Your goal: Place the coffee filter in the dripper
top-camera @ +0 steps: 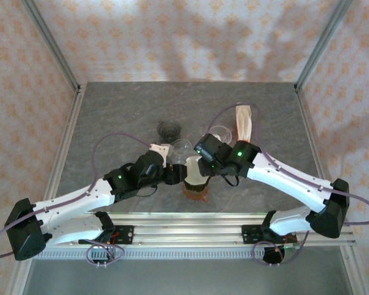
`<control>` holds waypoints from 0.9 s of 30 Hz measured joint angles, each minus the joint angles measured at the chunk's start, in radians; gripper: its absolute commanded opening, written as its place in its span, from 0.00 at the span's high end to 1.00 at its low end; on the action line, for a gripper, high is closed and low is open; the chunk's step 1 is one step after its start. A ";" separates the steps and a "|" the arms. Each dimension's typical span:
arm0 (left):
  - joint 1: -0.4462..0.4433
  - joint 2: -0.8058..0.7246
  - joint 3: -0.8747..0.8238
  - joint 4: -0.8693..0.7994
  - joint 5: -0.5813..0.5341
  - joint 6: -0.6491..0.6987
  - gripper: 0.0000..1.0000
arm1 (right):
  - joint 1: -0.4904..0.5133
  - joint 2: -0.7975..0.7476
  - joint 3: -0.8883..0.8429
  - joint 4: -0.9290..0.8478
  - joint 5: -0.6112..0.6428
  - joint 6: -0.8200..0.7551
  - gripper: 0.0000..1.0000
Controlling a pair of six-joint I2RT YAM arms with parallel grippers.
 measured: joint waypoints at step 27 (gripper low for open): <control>0.000 -0.002 0.000 0.001 0.003 -0.011 0.39 | 0.000 0.140 0.016 0.024 -0.047 -0.016 0.32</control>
